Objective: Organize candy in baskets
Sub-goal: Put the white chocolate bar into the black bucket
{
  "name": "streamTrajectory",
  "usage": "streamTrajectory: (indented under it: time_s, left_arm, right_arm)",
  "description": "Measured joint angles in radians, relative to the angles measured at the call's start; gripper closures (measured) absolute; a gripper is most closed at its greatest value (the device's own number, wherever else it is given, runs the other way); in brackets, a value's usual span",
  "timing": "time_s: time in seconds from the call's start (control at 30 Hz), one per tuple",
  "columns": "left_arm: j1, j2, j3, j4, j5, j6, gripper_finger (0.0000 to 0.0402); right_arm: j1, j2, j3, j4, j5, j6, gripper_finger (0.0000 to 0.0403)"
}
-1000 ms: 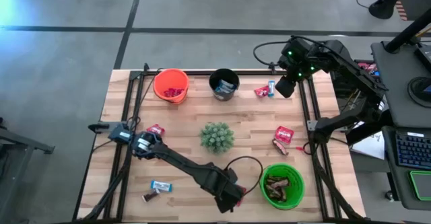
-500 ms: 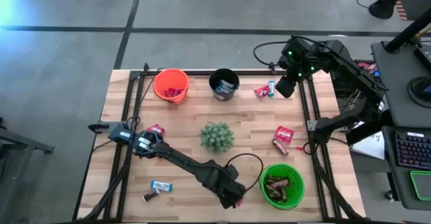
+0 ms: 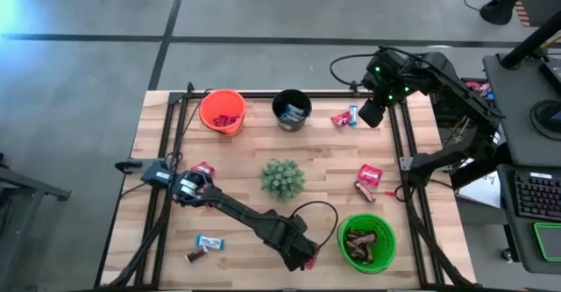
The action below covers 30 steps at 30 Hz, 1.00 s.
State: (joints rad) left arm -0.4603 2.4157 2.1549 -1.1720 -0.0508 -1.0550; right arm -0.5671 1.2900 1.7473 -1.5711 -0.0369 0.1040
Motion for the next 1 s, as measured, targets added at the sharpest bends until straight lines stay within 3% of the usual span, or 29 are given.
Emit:
streamTrajectory:
  time_s: [0.67,0.83,1.0]
  left_arm:
    - [0.002,-0.002,-0.115,0.12,0.083,0.006,0.0218]
    - [0.002,-0.004,-0.122,0.125,0.086,0.007,0.0261]
    - [0.002,-0.002,-0.107,0.121,0.092,0.043,0.0329]
  right_arm:
    - [0.0,0.0,0.0,0.0,0.0,0.0,0.0241]
    - [0.0,0.0,0.0,0.0,0.0,-0.002,0.0241]
    - [0.0,0.0,0.0,0.0,-0.001,-0.013,0.0241]
